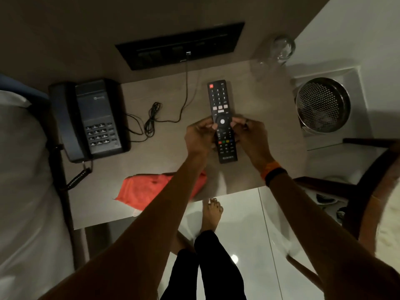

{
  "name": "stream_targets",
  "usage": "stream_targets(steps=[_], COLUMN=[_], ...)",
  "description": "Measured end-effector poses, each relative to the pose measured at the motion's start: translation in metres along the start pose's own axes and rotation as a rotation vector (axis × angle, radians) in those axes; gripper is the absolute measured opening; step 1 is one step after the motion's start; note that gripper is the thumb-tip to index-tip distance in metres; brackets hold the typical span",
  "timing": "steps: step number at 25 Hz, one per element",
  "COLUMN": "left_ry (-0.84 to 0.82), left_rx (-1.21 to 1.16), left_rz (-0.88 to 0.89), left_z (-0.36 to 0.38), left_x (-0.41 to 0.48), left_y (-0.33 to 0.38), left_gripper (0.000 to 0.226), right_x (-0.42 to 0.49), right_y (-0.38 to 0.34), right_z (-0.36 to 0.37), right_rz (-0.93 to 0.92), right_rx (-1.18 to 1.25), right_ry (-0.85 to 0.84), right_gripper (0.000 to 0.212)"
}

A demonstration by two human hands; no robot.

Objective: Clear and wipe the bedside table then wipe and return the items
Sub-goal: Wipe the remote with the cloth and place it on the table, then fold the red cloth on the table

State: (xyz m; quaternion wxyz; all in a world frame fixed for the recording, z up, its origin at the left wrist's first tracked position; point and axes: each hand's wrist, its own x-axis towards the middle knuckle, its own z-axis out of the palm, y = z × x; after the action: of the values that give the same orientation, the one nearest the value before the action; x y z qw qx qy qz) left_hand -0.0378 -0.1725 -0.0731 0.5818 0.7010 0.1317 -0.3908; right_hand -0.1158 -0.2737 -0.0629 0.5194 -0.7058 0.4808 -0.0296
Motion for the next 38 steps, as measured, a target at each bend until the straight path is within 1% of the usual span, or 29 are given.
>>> stream_targets(steps=[4, 6, 7, 9, 10, 12, 14, 16, 17, 18, 19, 21, 22, 23, 24, 25, 26, 27, 28, 29, 31, 33, 34, 36, 38], left_ry=[0.088, 0.123, 0.129, 0.13, 0.134, 0.137, 0.134, 0.133, 0.137, 0.156, 0.164, 0.23, 0.255, 0.259, 0.218, 0.126, 0.042, -0.007, -0.011, 0.005, 0.044, 0.053, 0.052, 0.047, 0.028], left_rx=[0.23, 0.244, 0.235, 0.227, 0.222, 0.226, 0.219, 0.146, 0.137, 0.233, 0.361, 0.572, 0.642, 0.725, 0.836, 0.952, 1.071, 1.173, 1.251, 1.286, 1.301, 1.278, 1.265, 1.241, 1.235], left_rz=[0.116, 0.144, 0.141, 0.137, 0.13, 0.128, 0.115, 0.146, 0.195, 0.269, 0.327, 0.381, 0.416, 0.467, 0.516, 0.553, 0.576, 0.596, 0.606, 0.605, 0.629, 0.66, 0.67, 0.704, 0.767], left_z=[0.017, 0.019, 0.02, 0.02, 0.019, 0.016, 0.003, -0.022, -0.038, -0.056, -0.078, -0.121, -0.142, -0.161, -0.177, -0.189, -0.199, -0.206, -0.209, -0.209, -0.207, -0.203, -0.2, -0.194, -0.178], left_x=[0.021, 0.024, 0.024, 0.024, 0.023, 0.021, 0.015, -0.001, -0.011, -0.024, -0.037, -0.06, -0.07, -0.081, -0.089, -0.095, -0.096, -0.095, -0.092, -0.085, -0.072, -0.067, -0.067, -0.071, -0.082], left_y=[-0.007, -0.009, -0.008, -0.008, -0.008, -0.008, -0.008, -0.008, -0.01, -0.013, -0.02, -0.039, -0.05, -0.061, -0.072, -0.083, -0.094, -0.103, -0.109, -0.11, -0.109, -0.105, -0.101, -0.091, -0.078], left_gripper=[0.022, 0.017, 0.02, 0.034, 0.031, 0.015, 0.013, 0.017, 0.018, 0.016, 0.017, 0.018, 0.018, 0.019, 0.023, 0.028, 0.035, 0.043, 0.05, 0.053, 0.055, 0.052, 0.048, 0.041, 0.036], right_x=[0.024, 0.029, 0.03, 0.03, 0.029, 0.027, 0.023, 0.008, -0.004, -0.02, -0.041, -0.09, -0.11, -0.127, -0.137, -0.144, -0.148, -0.15, -0.151, -0.15, -0.147, -0.139, -0.135, -0.13, -0.134], right_y=[0.009, 0.012, 0.013, 0.014, 0.015, 0.018, 0.018, 0.017, 0.018, 0.02, 0.023, 0.025, 0.028, 0.031, 0.036, 0.043, 0.048, 0.054, 0.058, 0.061, 0.061, 0.05, 0.045, 0.041, 0.041], right_z=[-0.001, 0.003, 0.005, 0.009, 0.009, 0.011, 0.012, 0.011, 0.011, 0.016, 0.024, 0.05, 0.064, 0.08, 0.093, 0.105, 0.114, 0.119, 0.123, 0.125, 0.128, 0.127, 0.127, 0.125, 0.104], right_rz=[0.007, 0.01, 0.005, -0.021, -0.03, -0.021, -0.012, -0.09, -0.152, -0.222, -0.291, -0.412, -0.484, -0.58, -0.666, -0.704, -0.693, -0.672, -0.653, -0.653, -0.661, -0.636, -0.605, -0.557, -0.52], right_rx=[-0.102, -0.105, -0.1, -0.11, -0.117, -0.109, -0.079, -0.124, -0.141, -0.136, -0.125, -0.127, -0.195, -0.342, -0.494, -0.601, -0.68, -0.742, -0.802, -0.834, -0.825, -0.831, -0.846, -0.841, -0.778], right_ry=[-0.019, -0.017, -0.006, 0.023, 0.033, 0.055, 0.108, 0.228, 0.285, 0.302, 0.267, 0.054, -0.071, -0.164, -0.23, -0.295, -0.36, -0.401, -0.41, -0.392, -0.326, -0.282, -0.287, -0.304, -0.29], right_gripper=[0.022, 0.024, 0.024, 0.024, 0.024, 0.024, 0.024, 0.023, 0.022, 0.022, 0.022, 0.028, 0.032, 0.035, 0.038, 0.042, 0.048, 0.055, 0.06, 0.06, 0.052, 0.044, 0.042, 0.041, 0.042])
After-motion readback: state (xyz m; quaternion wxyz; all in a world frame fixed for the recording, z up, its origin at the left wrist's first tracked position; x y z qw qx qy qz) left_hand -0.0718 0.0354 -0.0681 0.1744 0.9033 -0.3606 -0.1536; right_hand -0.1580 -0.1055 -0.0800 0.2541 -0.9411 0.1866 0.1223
